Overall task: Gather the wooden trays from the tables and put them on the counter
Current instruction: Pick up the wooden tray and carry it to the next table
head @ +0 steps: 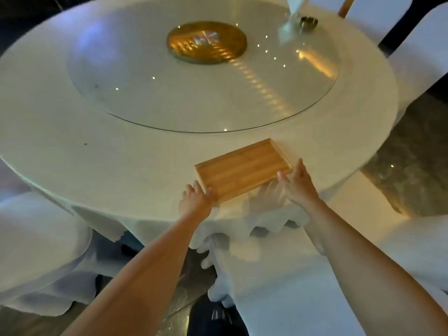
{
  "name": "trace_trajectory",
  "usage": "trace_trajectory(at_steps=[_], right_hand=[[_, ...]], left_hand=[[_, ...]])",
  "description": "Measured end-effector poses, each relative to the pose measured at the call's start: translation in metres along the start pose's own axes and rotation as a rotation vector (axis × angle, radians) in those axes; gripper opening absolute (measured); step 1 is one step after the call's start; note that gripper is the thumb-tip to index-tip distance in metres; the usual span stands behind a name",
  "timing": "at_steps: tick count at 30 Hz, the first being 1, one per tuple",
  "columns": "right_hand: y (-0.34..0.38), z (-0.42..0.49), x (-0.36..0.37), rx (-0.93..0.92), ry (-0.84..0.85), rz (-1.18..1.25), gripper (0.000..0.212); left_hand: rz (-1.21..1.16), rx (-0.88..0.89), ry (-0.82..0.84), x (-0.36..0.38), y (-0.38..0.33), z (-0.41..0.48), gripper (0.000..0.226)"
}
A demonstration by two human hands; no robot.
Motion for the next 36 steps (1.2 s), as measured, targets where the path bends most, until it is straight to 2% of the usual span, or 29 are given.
trace_trajectory(at_steps=[4, 14, 19, 24, 31, 36], right_hand=[[-0.016, 0.037, 0.008, 0.098, 0.019, 0.021, 0.077], [-0.023, 0.095, 0.026, 0.157, 0.003, -0.132, 0.07], [-0.019, 0.101, 0.028, 0.292, -0.03, -0.017, 0.07], [-0.016, 0.086, 0.036, 0.34, -0.03, 0.0, 0.07], [0.026, 0.063, 0.047, 0.236, 0.031, -0.066, 0.068], [0.099, 0.045, 0.069, 0.056, 0.099, -0.076, 0.071]], left_hand=[[-0.067, -0.096, 0.015, 0.014, -0.002, 0.024, 0.054], [-0.066, -0.219, -0.058, 0.018, 0.0, 0.057, 0.053], [-0.056, -0.217, -0.083, 0.019, -0.002, 0.062, 0.054], [-0.118, -0.267, -0.12, 0.011, 0.01, 0.06, 0.05], [-0.183, -0.305, -0.168, -0.023, 0.057, 0.046, 0.041], [-0.171, -0.379, -0.239, -0.07, 0.122, 0.025, 0.042]])
Point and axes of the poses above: each hand's wrist, its own z-axis towards the middle knuckle, its own x-axis out of the palm, y = z × x, the point moved 7 cm from there along z, towards the middle knuckle, and after that the axes turned 1 degree about x, right-handed, at the moved point
